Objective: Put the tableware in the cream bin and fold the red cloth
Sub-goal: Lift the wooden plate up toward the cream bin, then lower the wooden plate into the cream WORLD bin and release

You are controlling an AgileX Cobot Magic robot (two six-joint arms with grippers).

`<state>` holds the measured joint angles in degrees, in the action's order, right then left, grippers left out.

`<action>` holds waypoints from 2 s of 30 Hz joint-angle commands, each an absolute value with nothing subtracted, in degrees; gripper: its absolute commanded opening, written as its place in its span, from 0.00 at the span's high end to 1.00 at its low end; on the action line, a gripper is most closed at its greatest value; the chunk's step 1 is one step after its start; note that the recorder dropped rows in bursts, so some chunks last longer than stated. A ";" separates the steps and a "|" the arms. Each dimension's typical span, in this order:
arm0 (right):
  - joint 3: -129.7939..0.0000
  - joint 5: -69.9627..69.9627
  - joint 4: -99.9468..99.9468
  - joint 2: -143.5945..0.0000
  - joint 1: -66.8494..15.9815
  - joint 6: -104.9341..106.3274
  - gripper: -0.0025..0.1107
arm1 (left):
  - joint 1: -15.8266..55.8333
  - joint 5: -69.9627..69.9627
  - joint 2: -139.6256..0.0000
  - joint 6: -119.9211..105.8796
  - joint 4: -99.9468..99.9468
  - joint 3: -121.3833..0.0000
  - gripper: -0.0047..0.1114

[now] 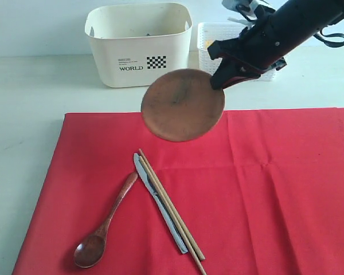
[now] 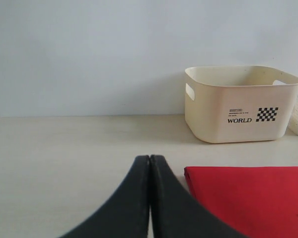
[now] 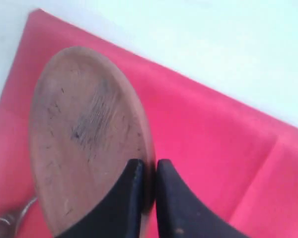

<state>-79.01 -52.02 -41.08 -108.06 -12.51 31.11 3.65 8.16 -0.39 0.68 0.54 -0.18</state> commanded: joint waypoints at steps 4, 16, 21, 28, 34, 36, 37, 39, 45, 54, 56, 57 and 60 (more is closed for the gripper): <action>-83.79 -48.74 -45.40 -107.09 -12.18 31.46 0.98 | 4.11 8.04 0.00 0.83 1.24 0.00 0.95; -91.33 -39.09 -54.01 -110.96 -12.18 34.94 0.98 | 4.11 8.04 0.00 0.83 1.24 0.00 0.95; -97.16 -37.16 -56.47 -115.92 -12.18 34.94 0.98 | 4.11 8.04 0.00 0.83 1.24 0.00 0.95; -107.53 -36.13 -59.99 -123.69 -12.18 34.94 0.98 | 4.11 8.04 0.00 0.83 1.24 0.00 0.95; -116.32 -35.27 -62.73 -130.47 -12.18 34.94 0.98 | 4.11 8.04 0.00 0.83 1.24 0.00 0.95; -118.84 -34.83 -63.55 -132.79 -12.18 34.94 0.98 | 4.11 8.04 0.00 0.83 1.24 0.00 0.95; -120.04 -34.74 -64.06 -133.90 -12.18 34.94 0.98 | 4.11 8.04 0.00 0.83 1.24 0.00 0.95; -121.96 -34.20 -64.96 -135.99 -12.18 34.94 0.98 | 4.11 8.04 0.00 0.83 1.24 0.00 0.95; -126.75 -33.76 -67.07 -140.82 -12.18 34.62 0.98 | 4.11 8.04 0.00 0.83 1.24 0.00 0.95; -127.74 -30.96 -74.93 -144.20 -12.18 34.48 0.98 | 4.11 8.04 0.00 0.83 1.24 0.00 0.95; -127.74 -30.55 -74.79 -144.35 -12.18 34.48 0.98 | 4.11 8.04 0.00 0.83 1.24 0.00 0.95; -127.74 -30.40 -74.79 -144.35 -12.18 34.48 0.98 | 4.11 8.04 0.00 0.83 1.24 0.00 0.95; -127.74 -30.26 -74.79 -144.35 -12.30 34.48 0.98 | 4.11 8.04 0.00 0.83 1.24 0.00 0.95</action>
